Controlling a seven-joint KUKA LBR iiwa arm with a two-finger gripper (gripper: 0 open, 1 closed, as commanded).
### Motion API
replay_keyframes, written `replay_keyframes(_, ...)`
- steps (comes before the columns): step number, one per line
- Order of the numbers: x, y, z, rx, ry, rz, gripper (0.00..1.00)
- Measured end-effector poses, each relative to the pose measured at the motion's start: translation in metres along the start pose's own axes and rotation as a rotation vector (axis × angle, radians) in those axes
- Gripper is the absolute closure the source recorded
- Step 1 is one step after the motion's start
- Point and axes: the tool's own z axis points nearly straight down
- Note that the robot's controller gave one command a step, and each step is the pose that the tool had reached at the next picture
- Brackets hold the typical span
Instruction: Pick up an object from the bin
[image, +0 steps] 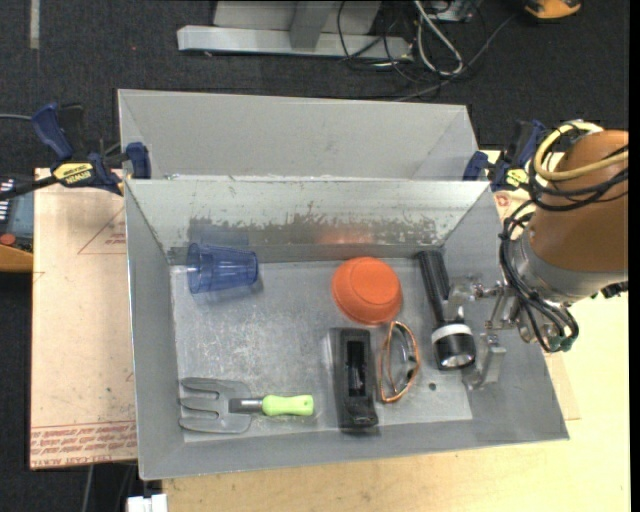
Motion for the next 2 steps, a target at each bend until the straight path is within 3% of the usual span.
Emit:
replay_keyframes(1,-0.001,0.001,-0.004,0.001,-0.008,-0.004,0.00)
replay_keyframes(2,-0.004,0.018,0.101,0.002,-0.010,-0.219,0.00)
